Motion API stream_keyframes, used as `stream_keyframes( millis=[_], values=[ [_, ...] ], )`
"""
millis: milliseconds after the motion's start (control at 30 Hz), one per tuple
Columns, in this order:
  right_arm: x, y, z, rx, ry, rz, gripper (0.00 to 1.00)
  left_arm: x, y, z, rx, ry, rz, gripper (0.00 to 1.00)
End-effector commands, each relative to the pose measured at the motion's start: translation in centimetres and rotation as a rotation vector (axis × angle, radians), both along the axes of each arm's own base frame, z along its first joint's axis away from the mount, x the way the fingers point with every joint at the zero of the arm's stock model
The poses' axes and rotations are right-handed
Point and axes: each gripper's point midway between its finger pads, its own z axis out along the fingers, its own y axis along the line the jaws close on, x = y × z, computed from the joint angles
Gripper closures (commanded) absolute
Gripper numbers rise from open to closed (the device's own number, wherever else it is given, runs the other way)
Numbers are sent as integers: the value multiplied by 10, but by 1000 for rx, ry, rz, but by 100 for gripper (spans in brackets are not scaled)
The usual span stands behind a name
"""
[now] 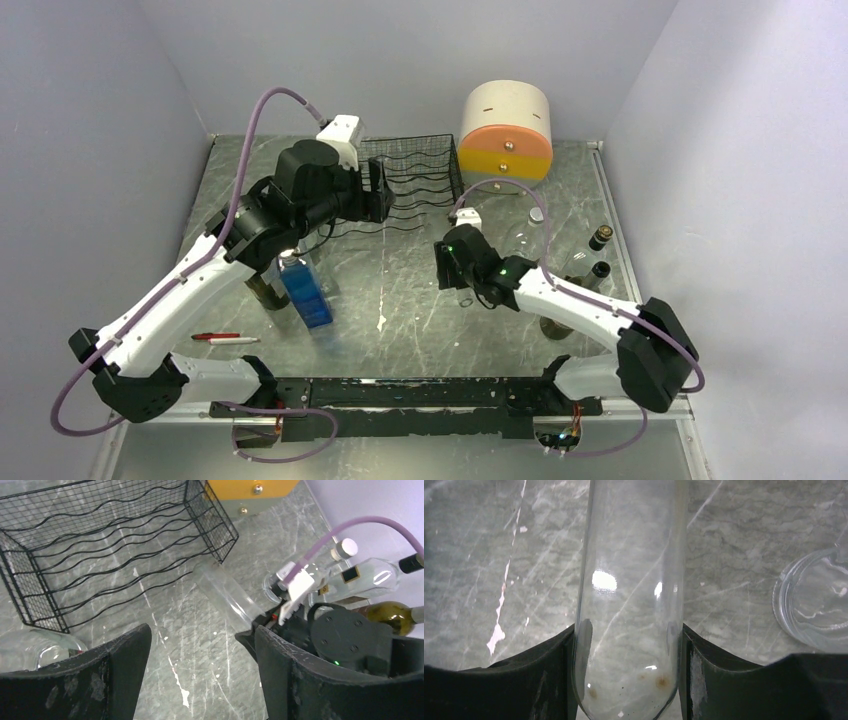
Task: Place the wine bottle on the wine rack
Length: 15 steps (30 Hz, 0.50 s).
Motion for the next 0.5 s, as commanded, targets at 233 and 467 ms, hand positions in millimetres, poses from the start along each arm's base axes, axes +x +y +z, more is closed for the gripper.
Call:
stream_keyframes(
  millis=[233, 467],
  values=[
    [66, 33, 35, 175, -154, -22, 100, -3, -12, 5, -30, -39, -72, 4],
    [103, 40, 41, 201, -288, -34, 100, -5, -10, 17, -22, -87, -99, 0]
  ],
)
